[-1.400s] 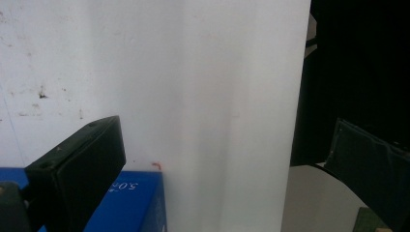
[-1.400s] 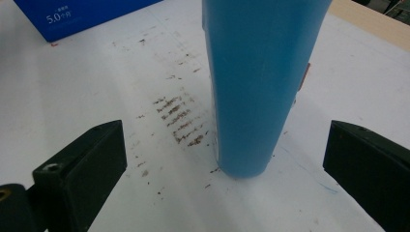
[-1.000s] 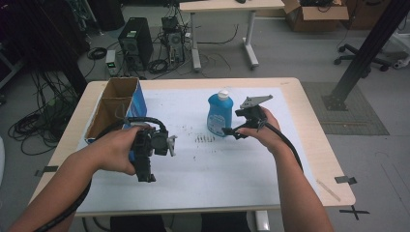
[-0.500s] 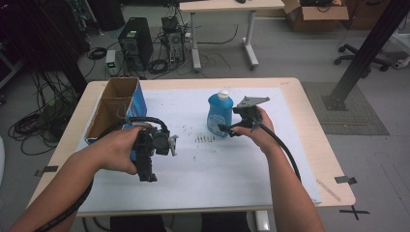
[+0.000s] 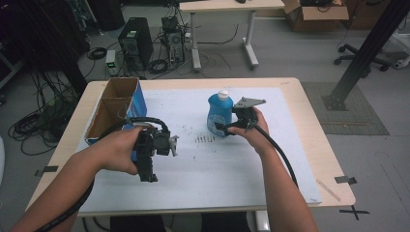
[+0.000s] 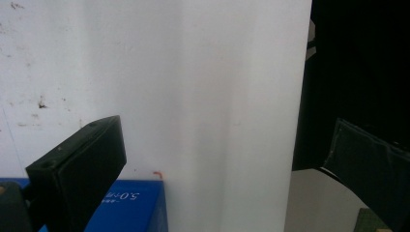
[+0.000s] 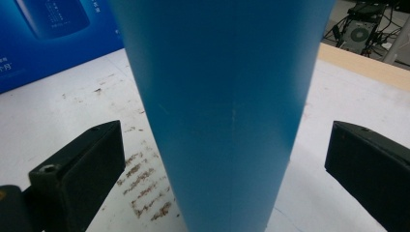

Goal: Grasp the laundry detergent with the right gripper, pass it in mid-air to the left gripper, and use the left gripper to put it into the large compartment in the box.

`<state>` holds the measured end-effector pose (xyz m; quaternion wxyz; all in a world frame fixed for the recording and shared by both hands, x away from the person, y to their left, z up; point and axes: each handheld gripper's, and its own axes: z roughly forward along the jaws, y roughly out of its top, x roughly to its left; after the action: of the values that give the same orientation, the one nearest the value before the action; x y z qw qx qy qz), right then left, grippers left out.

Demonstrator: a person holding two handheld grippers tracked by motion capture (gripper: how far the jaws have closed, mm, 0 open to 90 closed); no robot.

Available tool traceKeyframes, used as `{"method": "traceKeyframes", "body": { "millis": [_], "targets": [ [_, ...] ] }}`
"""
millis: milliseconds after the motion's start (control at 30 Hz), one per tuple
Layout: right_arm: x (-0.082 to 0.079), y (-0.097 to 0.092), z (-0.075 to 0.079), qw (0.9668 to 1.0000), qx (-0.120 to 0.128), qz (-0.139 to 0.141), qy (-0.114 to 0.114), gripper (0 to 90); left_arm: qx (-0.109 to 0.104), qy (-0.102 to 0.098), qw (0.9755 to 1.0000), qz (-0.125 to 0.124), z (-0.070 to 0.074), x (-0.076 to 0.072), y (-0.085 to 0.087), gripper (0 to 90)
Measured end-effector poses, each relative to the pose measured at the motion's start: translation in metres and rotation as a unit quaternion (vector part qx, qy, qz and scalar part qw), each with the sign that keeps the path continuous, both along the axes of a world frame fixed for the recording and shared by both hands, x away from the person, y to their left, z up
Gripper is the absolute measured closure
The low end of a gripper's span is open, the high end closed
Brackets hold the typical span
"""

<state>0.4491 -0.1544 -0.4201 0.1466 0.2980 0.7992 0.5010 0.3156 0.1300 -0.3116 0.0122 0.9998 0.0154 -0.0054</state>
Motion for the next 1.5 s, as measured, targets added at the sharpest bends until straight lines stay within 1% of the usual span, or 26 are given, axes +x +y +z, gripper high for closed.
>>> {"method": "traceKeyframes", "body": {
  "millis": [400, 667, 967, 1233, 1367, 1500],
  "targets": [
    [-0.001, 0.004, 0.001, 0.9997, 0.015, -0.015, -0.011, 1.0, -0.002, 0.0, 1.0, 0.0, -0.001, -0.001, 0.0, 0.6],
    [-0.001, 0.009, -0.002, 0.9996, 0.013, -0.023, -0.013, 2.2, -0.002, 0.0, 1.0, -0.001, 0.0, -0.001, 0.0, 0.7],
    [-0.001, 0.011, -0.005, 0.999, 0.017, -0.037, -0.017, 8.5, -0.003, -0.001, 1.0, -0.001, -0.001, -0.001, 0.001, 0.7],
    [-0.002, 0.013, -0.008, 0.9987, 0.014, -0.046, -0.019, 13.8, -0.003, -0.001, 1.0, -0.001, 0.0, -0.002, 0.001, 0.9],
    [-0.002, 0.014, -0.01, 0.9985, 0.009, -0.05, -0.022, 14.9, -0.004, -0.002, 1.0, -0.001, 0.0, -0.002, 0.001, 0.9],
    [-0.002, 0.014, -0.01, 0.9984, 0.009, -0.05, -0.024, 15.3, -0.004, -0.002, 1.0, -0.001, 0.0, -0.001, 0.001, 1.0]
  ]
}}
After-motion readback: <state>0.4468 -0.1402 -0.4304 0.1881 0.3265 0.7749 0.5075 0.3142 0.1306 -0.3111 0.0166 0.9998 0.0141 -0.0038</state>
